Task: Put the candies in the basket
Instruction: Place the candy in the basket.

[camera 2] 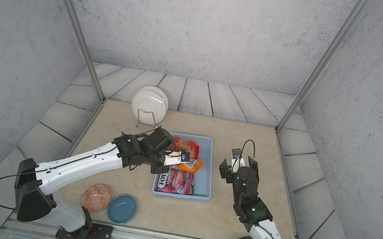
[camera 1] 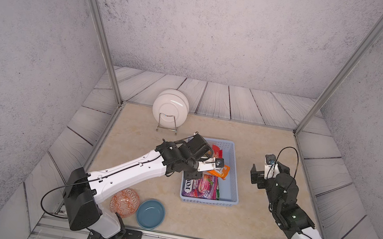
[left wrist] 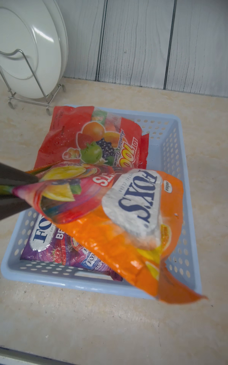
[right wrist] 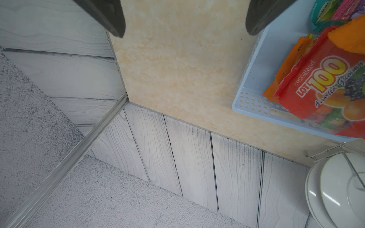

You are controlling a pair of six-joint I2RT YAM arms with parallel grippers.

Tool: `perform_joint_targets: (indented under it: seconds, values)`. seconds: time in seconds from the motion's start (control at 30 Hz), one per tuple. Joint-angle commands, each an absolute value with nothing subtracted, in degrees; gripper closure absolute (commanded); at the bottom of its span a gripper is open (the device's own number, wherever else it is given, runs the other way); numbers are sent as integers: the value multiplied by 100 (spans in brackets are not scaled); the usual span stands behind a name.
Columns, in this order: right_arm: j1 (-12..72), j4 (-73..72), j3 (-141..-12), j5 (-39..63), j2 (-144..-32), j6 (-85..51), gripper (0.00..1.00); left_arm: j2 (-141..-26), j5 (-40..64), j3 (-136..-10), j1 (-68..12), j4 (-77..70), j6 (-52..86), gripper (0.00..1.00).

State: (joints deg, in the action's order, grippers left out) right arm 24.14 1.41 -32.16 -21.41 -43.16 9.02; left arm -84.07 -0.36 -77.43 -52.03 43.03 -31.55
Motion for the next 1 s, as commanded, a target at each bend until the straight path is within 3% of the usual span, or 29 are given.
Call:
perform_joint_targets:
  seconds: [0.0,0.97]
  values:
    - [2387,6,-3212,-2160,-4216,889,1,-8297,-156,-7512,-5246,4149,-2622,100]
    - [2381,-1,-3205,-2071,-4255,964,1,-8232,-191,-6323,-5547,3828,-1099,100]
